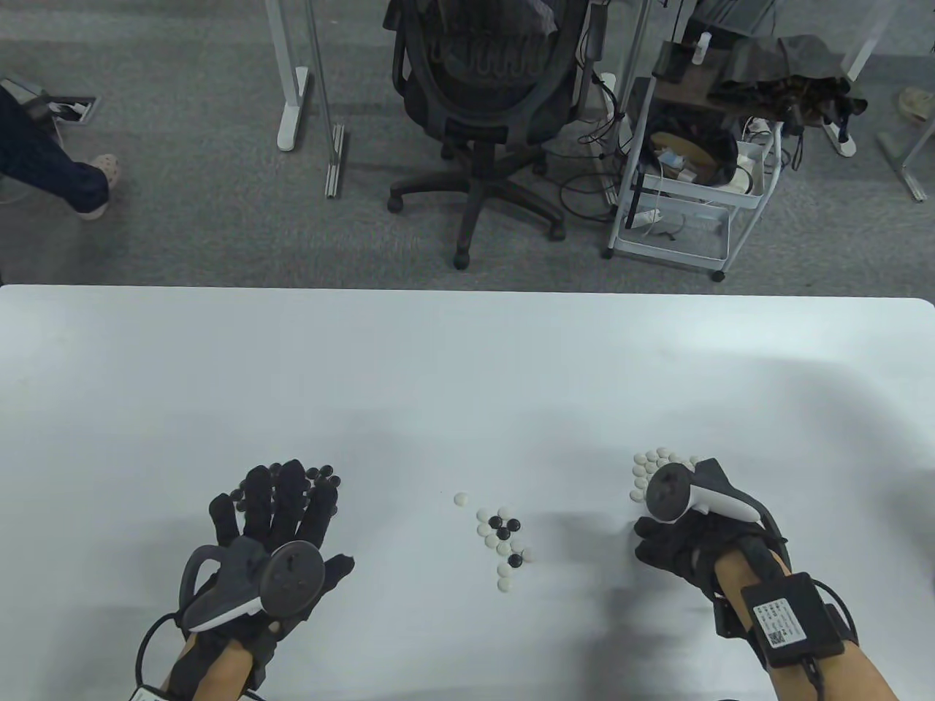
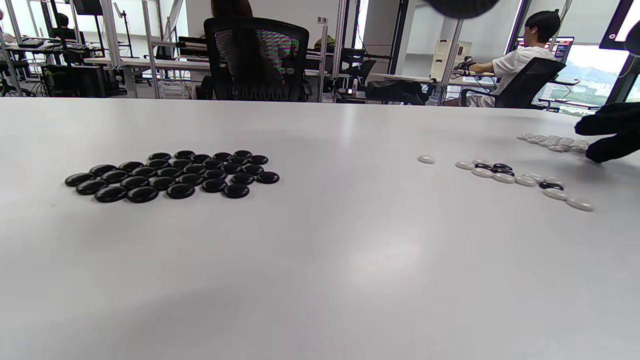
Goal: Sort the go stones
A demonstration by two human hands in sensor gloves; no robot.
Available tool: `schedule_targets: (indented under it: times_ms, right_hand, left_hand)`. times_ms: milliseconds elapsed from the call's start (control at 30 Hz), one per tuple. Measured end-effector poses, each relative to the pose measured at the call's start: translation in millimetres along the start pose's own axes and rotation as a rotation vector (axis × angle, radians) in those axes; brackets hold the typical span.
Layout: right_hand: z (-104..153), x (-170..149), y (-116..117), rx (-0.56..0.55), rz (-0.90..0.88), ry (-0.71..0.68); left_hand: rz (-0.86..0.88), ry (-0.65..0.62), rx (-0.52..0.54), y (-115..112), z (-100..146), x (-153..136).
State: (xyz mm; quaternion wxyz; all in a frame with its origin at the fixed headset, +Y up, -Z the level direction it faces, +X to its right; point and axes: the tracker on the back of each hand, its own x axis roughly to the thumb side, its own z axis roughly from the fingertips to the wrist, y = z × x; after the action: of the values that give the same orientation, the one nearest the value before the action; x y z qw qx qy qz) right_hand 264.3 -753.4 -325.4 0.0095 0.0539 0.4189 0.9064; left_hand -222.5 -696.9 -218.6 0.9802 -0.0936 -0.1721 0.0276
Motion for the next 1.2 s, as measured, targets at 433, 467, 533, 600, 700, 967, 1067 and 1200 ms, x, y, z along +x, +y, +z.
schedule_targets:
  times_ms: [433,467,533,600,700,967,1067,1200]
  right_hand:
    - [-10.2,6.6,-25.9,-0.028,-0.105,-0.015]
    - [-4.6,13.2,-32.2,-0.051,-0.129,-0.053]
    - [3.9,25.7,-38.3,-0.062,-0.135,-0.105]
    - [11.6,43.0,-39.7,-0.054,-0.094,-0.156]
    - [21.5,79.0,-30.6,0.001,0.008,-0.251]
    - [29.1,157.8,11.4,0.101,0.226,-0.419]
    - [24.7,172.9,23.3,0.107,0.268,-0.448]
    - [17.4,176.0,29.3,0.120,0.268,-0.439]
  left_hand:
    - [0.004,0.006,-0.007,-0.1,-0.8,-1.5]
    - [0.005,0.006,-0.005,0.1,-0.7,-1.6]
    - [0.006,0.005,-0.001,0.8,-0.4,-1.8]
    - [0.006,0.004,0.000,0.8,-0.6,-2.0]
    - [0.003,0.004,-0.004,0.5,-0.9,-1.8]
    - [0.004,0.002,0.006,0.6,-0.4,-1.8]
    - [0.006,0.001,0.014,0.4,0.4,-2.0]
    - [0.008,0.001,0.016,0.3,1.1,-2.3]
